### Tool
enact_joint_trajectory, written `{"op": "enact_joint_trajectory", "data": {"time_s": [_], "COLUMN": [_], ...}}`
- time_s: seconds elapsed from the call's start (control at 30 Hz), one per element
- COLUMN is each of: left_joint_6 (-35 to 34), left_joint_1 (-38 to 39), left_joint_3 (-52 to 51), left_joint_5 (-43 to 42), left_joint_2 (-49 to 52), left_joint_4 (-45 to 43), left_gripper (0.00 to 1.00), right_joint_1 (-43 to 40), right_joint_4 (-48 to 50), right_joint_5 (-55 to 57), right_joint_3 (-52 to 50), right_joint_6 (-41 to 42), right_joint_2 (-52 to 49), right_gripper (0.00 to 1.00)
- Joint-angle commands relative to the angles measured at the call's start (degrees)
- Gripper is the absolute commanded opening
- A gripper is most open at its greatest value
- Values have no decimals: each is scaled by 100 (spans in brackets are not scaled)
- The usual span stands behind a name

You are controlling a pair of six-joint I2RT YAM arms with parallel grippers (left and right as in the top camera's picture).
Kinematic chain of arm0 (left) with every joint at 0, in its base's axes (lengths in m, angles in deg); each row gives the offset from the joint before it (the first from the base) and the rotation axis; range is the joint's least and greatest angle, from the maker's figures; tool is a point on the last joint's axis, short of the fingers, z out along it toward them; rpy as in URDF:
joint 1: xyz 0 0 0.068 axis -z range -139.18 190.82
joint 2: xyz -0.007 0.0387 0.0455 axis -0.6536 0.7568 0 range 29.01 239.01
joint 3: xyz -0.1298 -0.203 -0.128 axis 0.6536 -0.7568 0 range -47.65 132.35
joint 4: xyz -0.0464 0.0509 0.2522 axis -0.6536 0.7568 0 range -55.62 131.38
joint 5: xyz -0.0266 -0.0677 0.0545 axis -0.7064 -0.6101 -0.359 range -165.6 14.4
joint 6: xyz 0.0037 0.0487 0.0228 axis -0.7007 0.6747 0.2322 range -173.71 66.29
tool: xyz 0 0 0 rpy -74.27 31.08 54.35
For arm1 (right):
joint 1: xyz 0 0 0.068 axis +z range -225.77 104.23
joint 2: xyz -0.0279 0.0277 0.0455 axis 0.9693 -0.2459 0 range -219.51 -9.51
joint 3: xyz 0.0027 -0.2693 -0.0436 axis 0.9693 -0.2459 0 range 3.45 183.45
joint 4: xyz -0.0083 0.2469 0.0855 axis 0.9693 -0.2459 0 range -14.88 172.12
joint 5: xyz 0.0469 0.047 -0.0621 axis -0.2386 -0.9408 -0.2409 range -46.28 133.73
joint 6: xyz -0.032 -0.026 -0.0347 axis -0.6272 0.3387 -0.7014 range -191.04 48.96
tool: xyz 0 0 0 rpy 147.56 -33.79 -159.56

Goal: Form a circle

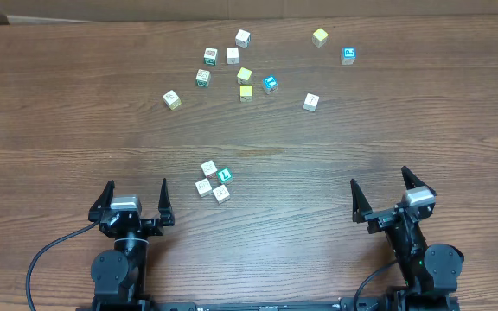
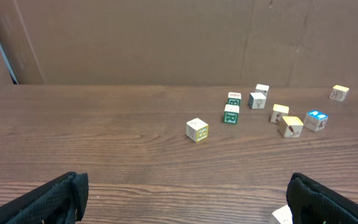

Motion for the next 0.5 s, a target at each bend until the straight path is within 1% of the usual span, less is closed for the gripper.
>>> {"op": "enact_joint_trajectory", "data": {"time_s": [0.0,0.17,0.47], "left_joint_6": [103,103,103], "left_joint_1": [37,37,37], "left_joint_3": [-20,-20,-20], "left_joint_5": [-35,-35,-35], "left_joint_2": [-70,-70,-70], "left_joint_4": [-15,-15,-15], "left_gripper": [100,99,100], "right_joint_1": [131,280,286], "right_joint_4": [17,17,17], "right_joint_5": [50,50,50], "right_joint_3": [-55,-55,-55], "right_joint_6": [-26,-26,-26], "right_joint_2": [96,96,94], "right_gripper": [100,100,100]}}
